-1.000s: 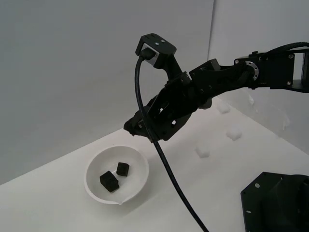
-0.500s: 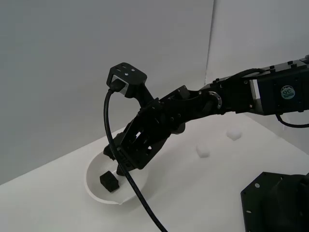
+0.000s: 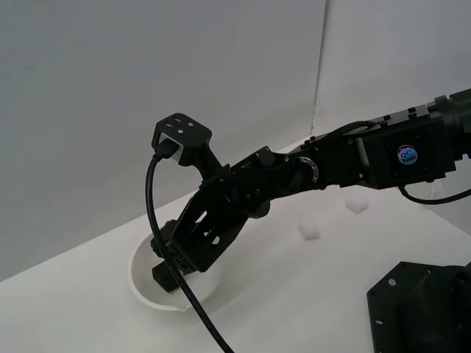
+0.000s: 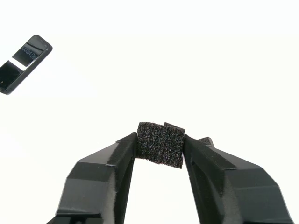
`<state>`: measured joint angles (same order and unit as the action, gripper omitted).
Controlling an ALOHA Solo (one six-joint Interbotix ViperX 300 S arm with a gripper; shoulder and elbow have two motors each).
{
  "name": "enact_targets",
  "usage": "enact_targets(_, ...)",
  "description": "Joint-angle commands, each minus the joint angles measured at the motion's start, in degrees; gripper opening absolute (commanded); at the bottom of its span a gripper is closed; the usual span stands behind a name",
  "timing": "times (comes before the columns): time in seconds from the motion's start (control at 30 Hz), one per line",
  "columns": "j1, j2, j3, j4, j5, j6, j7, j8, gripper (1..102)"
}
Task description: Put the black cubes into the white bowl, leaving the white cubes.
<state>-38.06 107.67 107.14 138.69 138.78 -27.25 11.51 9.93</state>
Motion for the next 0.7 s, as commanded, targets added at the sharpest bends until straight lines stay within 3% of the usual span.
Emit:
enact_targets(0.0,-0.26,0.53,1.05,-0.44,-0.62,-0.62,0.18,0.26,68)
enact_targets(0.07,-0.09,0.35,0.79,-0.44,-0.62,-0.62,0.18,0.26,85)
enact_targets(0.43,2.37,3.25,3.69,0.35,0.00,-0.18,0.88,0.35,83)
enact_targets(0.5,4.31,5.62,6.06,1.41,1.14,0.26,1.14,0.44,71)
enact_targets(0.67,9.67,13.71,14.15,5.71,5.45,1.58,1.14,0.53,1)
